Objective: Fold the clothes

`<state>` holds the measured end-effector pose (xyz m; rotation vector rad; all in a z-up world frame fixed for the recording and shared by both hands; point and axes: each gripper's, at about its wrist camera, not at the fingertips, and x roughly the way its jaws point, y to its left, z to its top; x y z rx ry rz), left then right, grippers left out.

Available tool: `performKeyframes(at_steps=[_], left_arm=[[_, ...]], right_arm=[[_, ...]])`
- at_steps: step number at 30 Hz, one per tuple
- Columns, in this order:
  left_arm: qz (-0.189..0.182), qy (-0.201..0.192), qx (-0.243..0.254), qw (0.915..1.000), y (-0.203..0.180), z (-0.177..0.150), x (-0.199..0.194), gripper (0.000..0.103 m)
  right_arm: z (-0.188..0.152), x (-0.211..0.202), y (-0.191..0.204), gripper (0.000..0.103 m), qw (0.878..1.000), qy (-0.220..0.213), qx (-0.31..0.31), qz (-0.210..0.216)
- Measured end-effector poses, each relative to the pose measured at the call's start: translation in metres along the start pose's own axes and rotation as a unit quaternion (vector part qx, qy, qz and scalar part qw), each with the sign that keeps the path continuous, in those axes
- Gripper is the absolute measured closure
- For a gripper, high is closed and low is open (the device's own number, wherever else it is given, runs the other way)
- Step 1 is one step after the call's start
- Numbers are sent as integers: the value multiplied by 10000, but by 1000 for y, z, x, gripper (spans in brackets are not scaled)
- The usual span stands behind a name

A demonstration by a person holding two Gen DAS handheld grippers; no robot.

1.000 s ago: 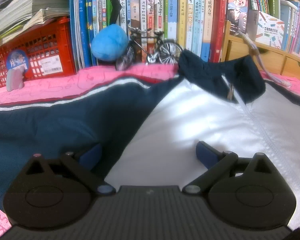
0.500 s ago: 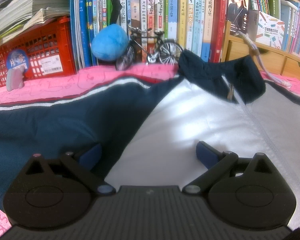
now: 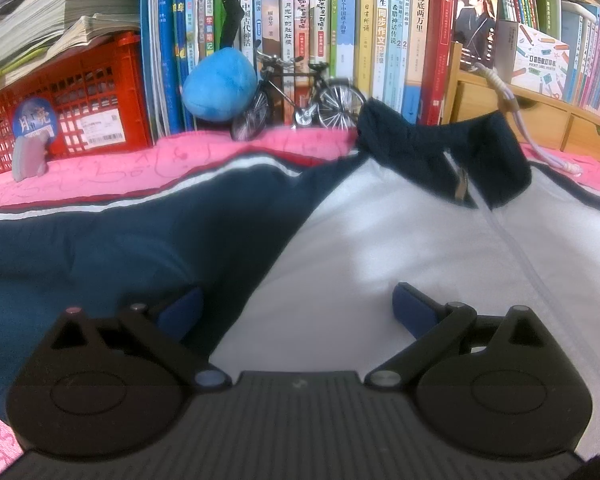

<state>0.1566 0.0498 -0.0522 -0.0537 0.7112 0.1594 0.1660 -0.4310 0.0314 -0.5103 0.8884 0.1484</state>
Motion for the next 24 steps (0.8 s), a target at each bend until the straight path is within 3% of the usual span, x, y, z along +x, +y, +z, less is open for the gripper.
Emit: performKeyframes(at_steps=[2, 4, 5, 8, 10, 12, 13, 15, 17, 18, 19, 20, 21, 22, 24], left_arm=[[-3, -1, 2, 10000, 0, 0, 0, 0], [-10, -1, 4, 10000, 1, 0, 0, 0], [-8, -1, 4, 10000, 0, 0, 0, 0], [-10, -2, 7, 10000, 0, 0, 0, 0], [-11, -1, 10, 10000, 1, 1, 0, 0], [-15, 0, 7, 10000, 1, 1, 0, 0], [-19, 2, 2, 10000, 1, 1, 0, 0], [-34, 7, -5, 10000, 1, 1, 0, 0], [-42, 12, -6, 10000, 2, 2, 0, 0], [-40, 13, -6, 10000, 2, 2, 0, 0], [-40, 14, -7, 10000, 2, 2, 0, 0], [-41, 15, -8, 10000, 2, 2, 1, 0], [-43, 15, -8, 10000, 2, 2, 0, 0], [-43, 14, -9, 10000, 2, 2, 0, 0], [-44, 10, -9, 10000, 2, 2, 0, 0]], right_arm=[[7, -23, 14, 2, 9962, -780, 285, 257], [19, -20, 36, 4, 9854, -1205, 716, 964], [25, -13, 49, 5, 9796, -1238, 878, 1314], [44, 17, 95, 23, 9598, -1215, 1223, 2217], [49, 37, 109, 38, 9649, -991, 1141, 2146], [54, 56, 121, 41, 9699, -763, 1053, 2059], [53, 62, 118, 40, 9743, -878, 881, 1876], [46, 76, 88, 31, 9779, -786, 960, 1685], [30, 89, 46, 26, 9823, -644, 1325, 1156], [23, 96, 24, 17, 9829, -570, 1510, 884], [15, 103, 3, 17, 9824, -497, 1693, 611], [6, 109, -20, 17, 9774, -278, 2095, -63], [-1, 110, -37, 28, 9712, -144, 2332, -456], [-8, 106, -49, 36, 9676, -152, 2454, -579], [-20, 80, -56, 35, 9643, -574, 2548, -436]])
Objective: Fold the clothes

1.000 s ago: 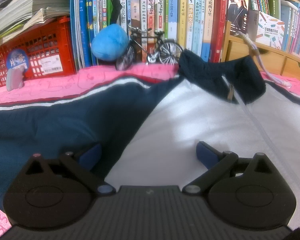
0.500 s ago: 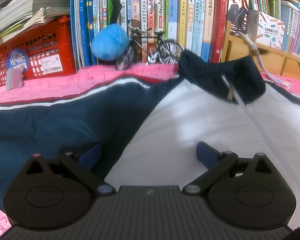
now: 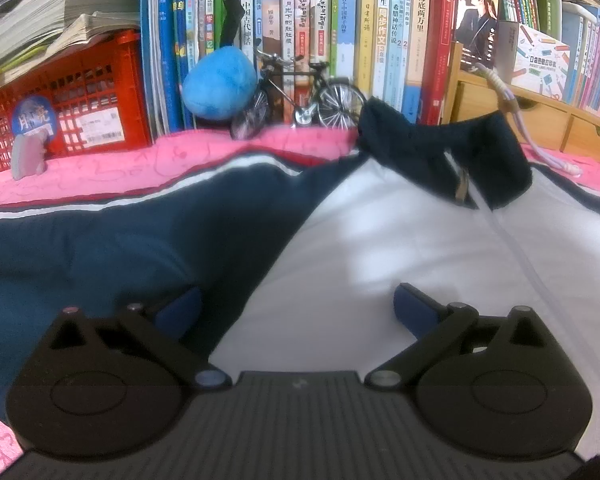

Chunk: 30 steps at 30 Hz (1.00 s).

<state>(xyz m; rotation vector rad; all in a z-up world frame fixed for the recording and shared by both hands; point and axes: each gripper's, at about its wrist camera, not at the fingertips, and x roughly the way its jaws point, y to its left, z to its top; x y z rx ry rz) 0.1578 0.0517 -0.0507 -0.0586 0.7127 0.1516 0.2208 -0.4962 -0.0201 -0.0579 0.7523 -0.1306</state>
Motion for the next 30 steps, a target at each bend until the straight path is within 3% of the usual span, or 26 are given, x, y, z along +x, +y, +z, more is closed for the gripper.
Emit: performKeyframes(at_steps=[5, 9, 12, 17, 20, 25, 30], left_arm=[[-96, -56, -25, 9999, 5, -6, -17, 8], [-535, -205, -423, 9975, 33, -25, -54, 8], [-599, -298, -539, 9963, 53, -38, -85, 8], [-709, -431, -524, 9952, 57, -55, -138, 8], [-845, -495, -208, 9950, 44, -74, -167, 8], [-920, -374, 593, 9933, 5, -131, -188, 8], [-754, -463, 756, 9932, -2, -188, -212, 7]], right_arm=[[-1, -79, 13, 25, 9933, -964, -239, 584], [2, -144, 19, 8, 9777, -1695, -669, 1045], [-5, -186, 21, 5, 9651, -2066, -896, 1337], [-27, -202, 44, 5, 9560, -2056, -1015, 1832], [-48, -207, 57, 5, 9545, -1967, -1122, 1941], [-95, -229, 65, 2, 9555, -1787, -1243, 1993], [-158, -263, 64, 0, 9484, -1864, -1567, 2029]])
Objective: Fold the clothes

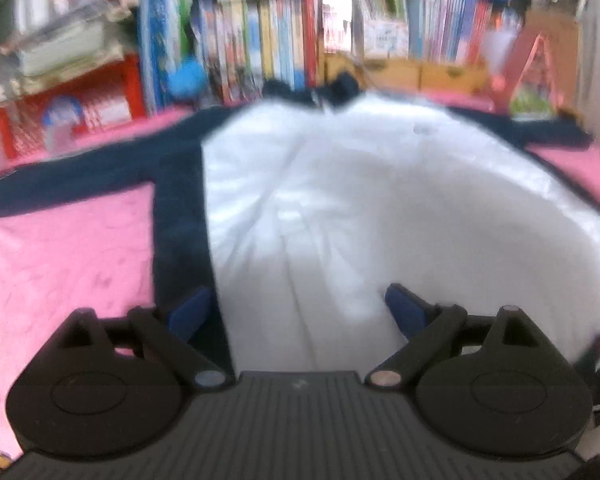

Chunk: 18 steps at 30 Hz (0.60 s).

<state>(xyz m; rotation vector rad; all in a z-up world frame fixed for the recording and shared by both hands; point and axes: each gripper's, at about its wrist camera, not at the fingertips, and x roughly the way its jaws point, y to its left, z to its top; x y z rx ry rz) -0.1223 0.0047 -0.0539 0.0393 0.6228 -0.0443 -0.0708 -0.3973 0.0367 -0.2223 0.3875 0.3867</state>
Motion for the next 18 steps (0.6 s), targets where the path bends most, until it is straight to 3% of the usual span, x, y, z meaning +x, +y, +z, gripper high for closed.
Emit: performKeyframes(at_steps=[5, 9, 12, 14, 18], left_arm=[[101, 101, -94, 9999, -6, -28, -46, 7], [5, 4, -272, 9996, -17, -39, -82, 7], [-90, -268, -470, 9985, -23, -37, -93, 6], [-114, -285, -522, 9982, -27, -35, -92, 6], [-113, -147, -418, 9990, -40, -38, -91, 6]], right_arm=[[-36, -50, 25, 0, 9999, -47, -60, 72], [-59, -85, 43, 0, 9987, -80, 507, 66], [-73, -91, 59, 0, 9960, -270, 838, 127], [-79, -86, 70, 0, 9938, -352, 1056, -48], [-92, -77, 86, 0, 9896, -102, 1436, -62]])
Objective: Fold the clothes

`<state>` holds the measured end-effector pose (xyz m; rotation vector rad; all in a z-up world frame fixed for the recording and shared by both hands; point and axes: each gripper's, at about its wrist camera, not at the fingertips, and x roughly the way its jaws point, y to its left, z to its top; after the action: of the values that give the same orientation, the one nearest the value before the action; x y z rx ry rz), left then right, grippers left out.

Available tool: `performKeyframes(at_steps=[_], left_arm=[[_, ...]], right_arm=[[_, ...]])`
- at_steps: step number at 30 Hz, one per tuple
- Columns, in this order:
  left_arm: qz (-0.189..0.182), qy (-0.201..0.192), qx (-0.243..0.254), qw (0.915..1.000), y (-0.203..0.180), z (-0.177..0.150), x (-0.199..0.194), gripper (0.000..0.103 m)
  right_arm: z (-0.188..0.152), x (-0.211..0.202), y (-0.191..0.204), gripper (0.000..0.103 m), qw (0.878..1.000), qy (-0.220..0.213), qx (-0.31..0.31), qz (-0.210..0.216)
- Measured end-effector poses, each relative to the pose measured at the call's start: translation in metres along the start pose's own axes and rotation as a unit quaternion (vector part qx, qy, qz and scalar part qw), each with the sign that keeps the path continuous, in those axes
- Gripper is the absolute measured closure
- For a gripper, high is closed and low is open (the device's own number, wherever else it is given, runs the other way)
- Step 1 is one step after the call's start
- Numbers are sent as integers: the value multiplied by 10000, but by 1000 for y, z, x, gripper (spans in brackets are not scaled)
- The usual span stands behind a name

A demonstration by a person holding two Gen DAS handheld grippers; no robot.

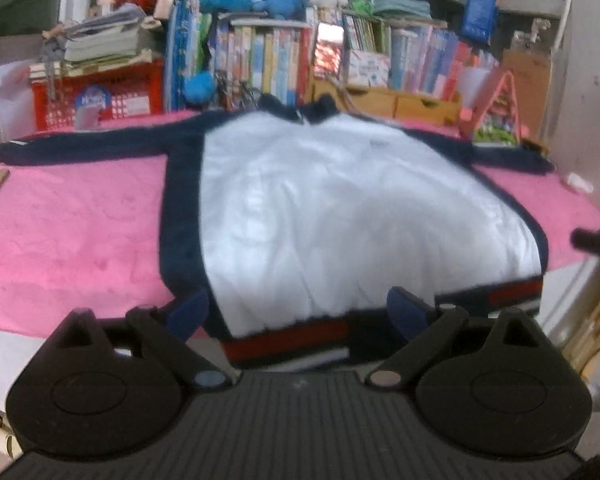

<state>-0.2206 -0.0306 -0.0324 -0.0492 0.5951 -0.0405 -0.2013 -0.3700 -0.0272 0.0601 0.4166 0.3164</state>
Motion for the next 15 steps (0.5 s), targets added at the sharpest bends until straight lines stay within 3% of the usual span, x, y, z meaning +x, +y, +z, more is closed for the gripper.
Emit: performKeyframes(at_steps=[4, 7, 15], left_arm=[[194, 118, 565, 9981, -22, -8, -6, 6], [143, 63, 830, 9964, -30, -12, -11, 6], [197, 103, 926, 9955, -32, -16, -9, 6]], right_arm=[[-16, -2, 16, 0, 9987, 467, 163, 141], [-23, -2, 33, 0, 9976, 698, 8, -4], [-30, -5, 59, 0, 9946, 673, -702, -355]])
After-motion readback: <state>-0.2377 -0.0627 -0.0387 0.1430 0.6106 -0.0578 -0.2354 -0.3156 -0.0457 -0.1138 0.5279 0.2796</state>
